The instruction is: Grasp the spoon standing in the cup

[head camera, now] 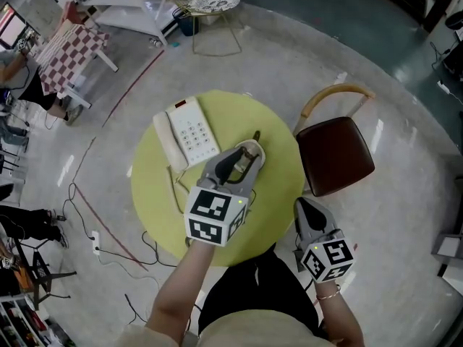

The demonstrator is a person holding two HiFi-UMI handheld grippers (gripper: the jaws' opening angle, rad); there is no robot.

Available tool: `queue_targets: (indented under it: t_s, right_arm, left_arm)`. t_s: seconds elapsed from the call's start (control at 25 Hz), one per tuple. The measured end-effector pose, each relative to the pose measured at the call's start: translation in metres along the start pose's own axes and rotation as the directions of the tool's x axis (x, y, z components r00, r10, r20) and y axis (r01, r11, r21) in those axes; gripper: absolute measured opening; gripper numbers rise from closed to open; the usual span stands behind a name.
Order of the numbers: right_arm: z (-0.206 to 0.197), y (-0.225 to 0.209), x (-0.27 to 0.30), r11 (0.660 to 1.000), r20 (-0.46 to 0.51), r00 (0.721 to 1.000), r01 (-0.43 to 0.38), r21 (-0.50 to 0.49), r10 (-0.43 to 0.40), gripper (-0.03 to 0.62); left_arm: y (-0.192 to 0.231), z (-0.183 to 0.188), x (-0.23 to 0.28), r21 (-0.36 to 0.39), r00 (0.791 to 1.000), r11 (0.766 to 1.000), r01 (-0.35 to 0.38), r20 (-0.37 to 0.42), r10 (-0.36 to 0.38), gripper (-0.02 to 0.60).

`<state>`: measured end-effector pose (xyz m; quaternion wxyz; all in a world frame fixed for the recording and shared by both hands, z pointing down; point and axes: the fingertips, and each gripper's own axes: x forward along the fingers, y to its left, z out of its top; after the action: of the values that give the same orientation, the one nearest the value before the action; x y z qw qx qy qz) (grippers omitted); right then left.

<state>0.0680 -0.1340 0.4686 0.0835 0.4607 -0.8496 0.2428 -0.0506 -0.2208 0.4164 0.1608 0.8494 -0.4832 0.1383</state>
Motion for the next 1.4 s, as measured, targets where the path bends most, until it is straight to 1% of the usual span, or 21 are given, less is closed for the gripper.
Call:
queue_targets:
  t_s: [0.56,0.8,0.96,1.4]
  right_arm:
    - [0.006,0.018,-0.028,0.999,0.053,0.999,0.004,-0.035,-0.003,-0.002]
    - [0.01,0.031,-0.031,0.998,0.064,0.998,-0.003,-0.062,0.007,-0.002]
    - [0.011,0.039,-0.034,0.997,0.073,0.997,-0.004,-0.078,0.01,-0.002]
    - [0.019,0.057,-0.043,0.995,0.104,0.994,-0.012,-0.096,0.022,-0.002]
  left_arm:
    - [-0.024,-0.015,-0.056,-0.038,1.0,0.999,-0.01,0.023,0.011,0.14]
    - [-0.025,-0.026,-0.082,-0.063,0.999,0.998,-0.025,0.019,0.026,0.14]
    - [-0.028,-0.037,-0.097,-0.062,1.0,0.998,-0.029,0.01,0.029,0.14]
    - [-0.03,-0.053,-0.126,-0.084,0.999,0.996,-0.027,0.023,0.029,0.14]
